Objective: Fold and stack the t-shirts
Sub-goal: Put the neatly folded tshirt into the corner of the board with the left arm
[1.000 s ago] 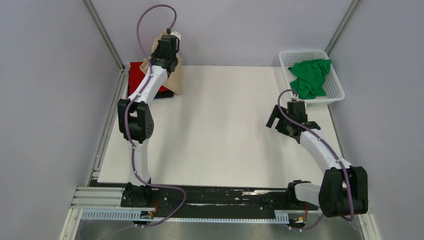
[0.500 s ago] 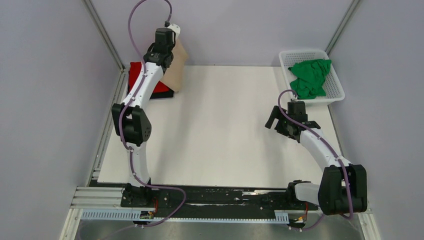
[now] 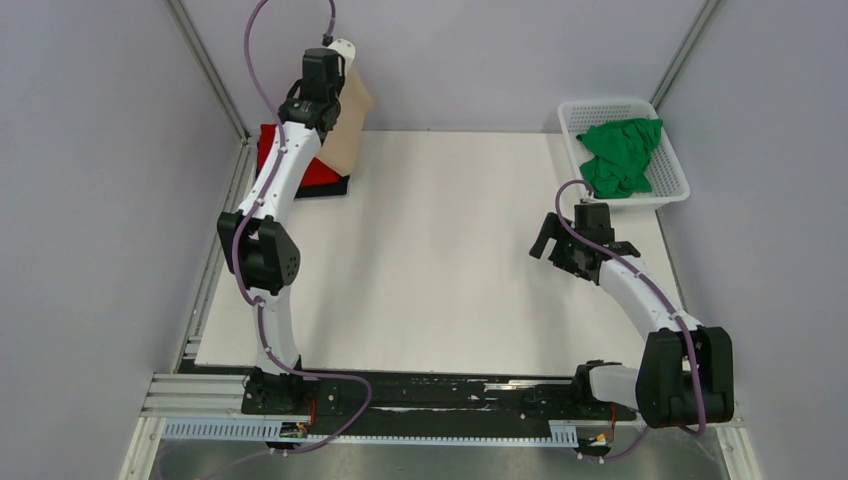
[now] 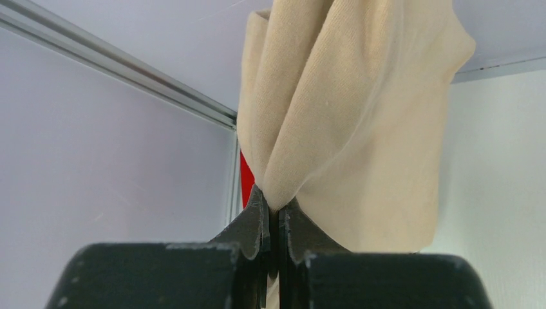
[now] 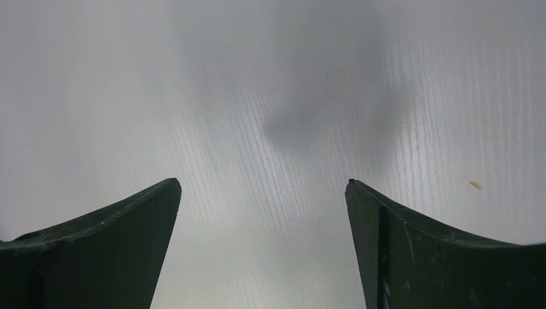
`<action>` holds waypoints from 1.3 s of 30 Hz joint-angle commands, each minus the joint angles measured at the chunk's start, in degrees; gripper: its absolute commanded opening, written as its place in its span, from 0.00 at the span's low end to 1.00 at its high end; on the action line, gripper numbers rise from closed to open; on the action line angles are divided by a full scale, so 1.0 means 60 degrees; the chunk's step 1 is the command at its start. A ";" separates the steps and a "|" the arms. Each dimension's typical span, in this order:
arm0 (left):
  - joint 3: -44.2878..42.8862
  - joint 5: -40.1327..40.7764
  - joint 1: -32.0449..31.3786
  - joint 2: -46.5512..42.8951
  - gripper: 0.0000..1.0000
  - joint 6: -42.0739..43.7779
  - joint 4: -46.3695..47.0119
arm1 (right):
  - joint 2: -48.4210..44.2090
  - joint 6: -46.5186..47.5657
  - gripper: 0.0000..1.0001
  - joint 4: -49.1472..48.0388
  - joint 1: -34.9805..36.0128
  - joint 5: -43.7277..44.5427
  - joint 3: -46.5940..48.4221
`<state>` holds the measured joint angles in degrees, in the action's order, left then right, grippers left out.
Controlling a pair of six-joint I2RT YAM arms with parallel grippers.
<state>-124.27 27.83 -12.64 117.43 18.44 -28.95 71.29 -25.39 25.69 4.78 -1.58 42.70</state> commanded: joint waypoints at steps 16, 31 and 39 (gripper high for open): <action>-0.0056 -0.1487 0.2039 0.0973 0.00 -0.1534 0.0685 | 0.0782 -0.0125 1.00 0.0219 -0.0046 0.0850 0.0905; -0.1557 -0.1296 0.3086 0.3164 0.03 -0.1872 0.0976 | 0.1521 -0.0456 1.00 0.0238 -0.0034 0.1343 0.1433; -0.2496 -0.0619 0.3266 0.3708 0.94 -0.2657 0.0433 | 0.1486 -0.0516 1.00 0.0262 -0.0035 0.1303 0.1472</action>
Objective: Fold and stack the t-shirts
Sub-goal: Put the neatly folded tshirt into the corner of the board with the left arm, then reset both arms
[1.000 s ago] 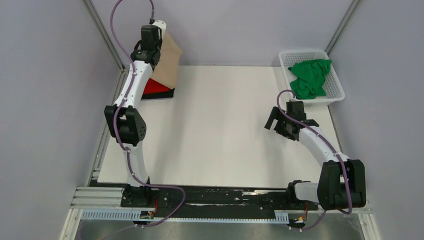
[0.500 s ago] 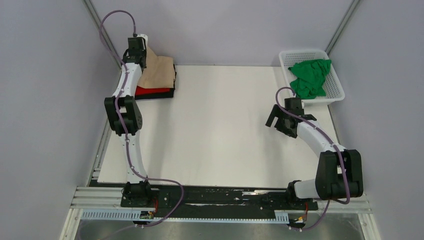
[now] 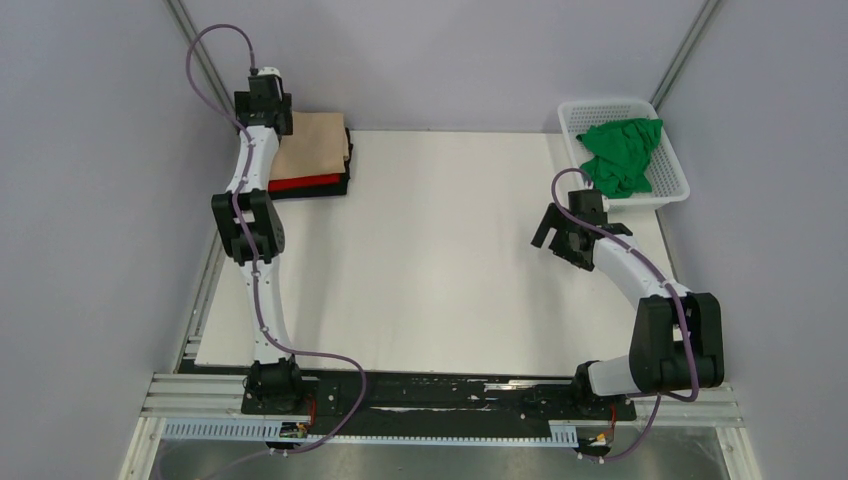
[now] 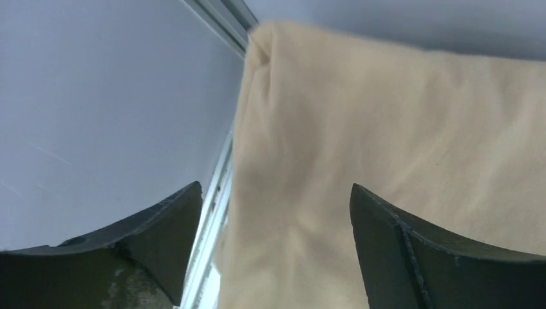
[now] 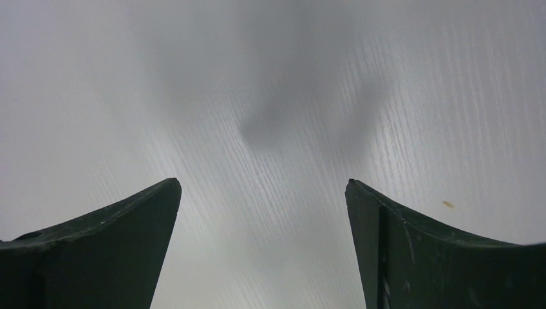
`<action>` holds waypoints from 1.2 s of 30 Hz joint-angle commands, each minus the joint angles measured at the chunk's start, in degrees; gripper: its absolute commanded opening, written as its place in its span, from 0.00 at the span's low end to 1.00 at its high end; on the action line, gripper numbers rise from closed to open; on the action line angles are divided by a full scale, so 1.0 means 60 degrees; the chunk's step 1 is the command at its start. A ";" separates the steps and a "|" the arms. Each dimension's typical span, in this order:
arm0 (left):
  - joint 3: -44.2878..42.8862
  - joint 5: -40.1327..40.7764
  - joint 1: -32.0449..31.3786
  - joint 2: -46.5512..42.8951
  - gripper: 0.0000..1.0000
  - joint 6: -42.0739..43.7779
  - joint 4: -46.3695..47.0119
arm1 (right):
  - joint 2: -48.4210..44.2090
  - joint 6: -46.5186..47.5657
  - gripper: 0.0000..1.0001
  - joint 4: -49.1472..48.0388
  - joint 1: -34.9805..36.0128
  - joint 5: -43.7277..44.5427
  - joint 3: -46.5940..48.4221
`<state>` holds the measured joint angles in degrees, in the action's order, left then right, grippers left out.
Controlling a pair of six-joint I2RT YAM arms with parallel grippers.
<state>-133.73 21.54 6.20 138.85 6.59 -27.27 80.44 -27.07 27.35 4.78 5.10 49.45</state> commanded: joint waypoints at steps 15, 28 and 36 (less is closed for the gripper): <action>0.1659 -0.3821 0.0100 -0.2016 1.00 -0.3149 0.0308 | -0.0982 -0.0401 1.00 -0.0003 -0.0046 0.0107 -0.0065; 1.0162 -0.4469 -0.2027 -0.8669 1.00 -0.4138 0.2353 | -0.3446 -0.0290 1.00 -0.1218 -0.0039 -0.0691 -0.1740; 1.4347 -0.4470 -0.3568 -1.1616 1.00 -0.5321 0.2734 | -0.4803 -0.0337 1.00 -0.1476 -0.0043 -0.0572 -0.3124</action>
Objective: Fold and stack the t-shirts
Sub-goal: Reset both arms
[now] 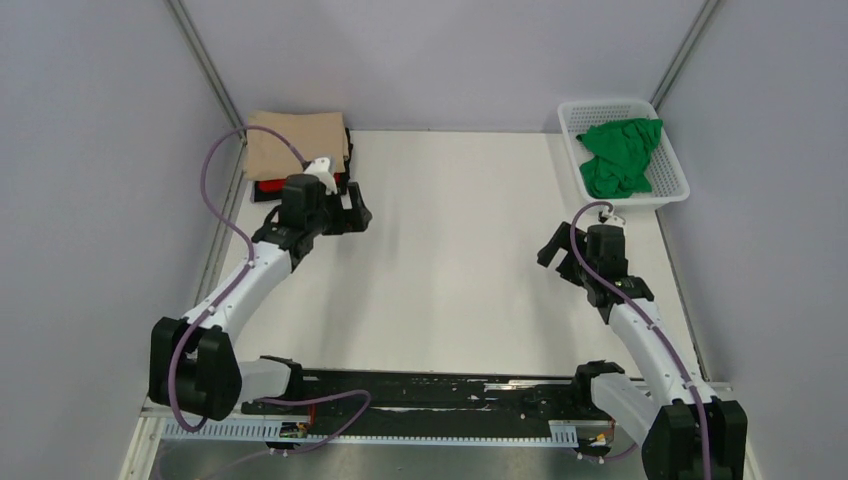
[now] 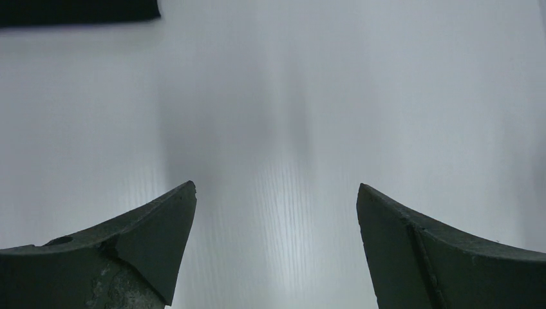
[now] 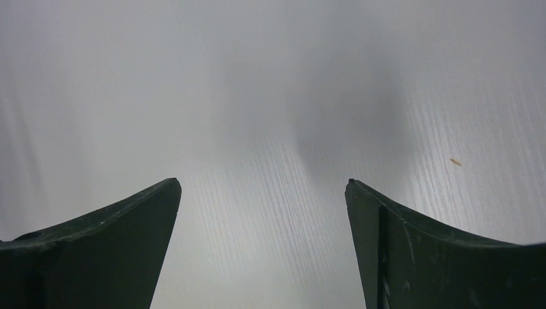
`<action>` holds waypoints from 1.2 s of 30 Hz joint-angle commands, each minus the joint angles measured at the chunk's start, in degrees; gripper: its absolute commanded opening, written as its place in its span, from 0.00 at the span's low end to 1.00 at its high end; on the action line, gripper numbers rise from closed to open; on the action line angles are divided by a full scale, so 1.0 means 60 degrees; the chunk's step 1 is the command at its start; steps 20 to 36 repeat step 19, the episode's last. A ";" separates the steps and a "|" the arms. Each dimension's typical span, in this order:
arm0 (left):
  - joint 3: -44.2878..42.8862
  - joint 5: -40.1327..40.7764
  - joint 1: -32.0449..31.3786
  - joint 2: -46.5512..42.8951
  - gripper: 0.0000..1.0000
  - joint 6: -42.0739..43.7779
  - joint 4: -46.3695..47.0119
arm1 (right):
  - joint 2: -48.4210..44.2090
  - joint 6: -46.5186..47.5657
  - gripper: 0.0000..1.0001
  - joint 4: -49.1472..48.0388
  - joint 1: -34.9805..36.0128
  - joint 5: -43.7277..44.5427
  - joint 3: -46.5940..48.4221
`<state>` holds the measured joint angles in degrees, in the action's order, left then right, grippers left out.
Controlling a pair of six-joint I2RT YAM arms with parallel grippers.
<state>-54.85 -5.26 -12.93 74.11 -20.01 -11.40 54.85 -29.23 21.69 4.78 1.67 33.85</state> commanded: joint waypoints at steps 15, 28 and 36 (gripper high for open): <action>0.2981 0.1284 -0.1346 -0.3250 1.00 -0.1063 -0.0425 | -0.1598 -0.0541 1.00 -0.1004 -0.0037 0.0131 -0.1209; 0.2533 0.1360 -0.1346 -0.3187 1.00 -0.0897 -0.0716 | -0.1595 -0.0507 1.00 -0.1001 -0.0037 0.0148 -0.1102; 0.2533 0.1360 -0.1346 -0.3187 1.00 -0.0897 -0.0716 | -0.1595 -0.0507 1.00 -0.1001 -0.0037 0.0148 -0.1102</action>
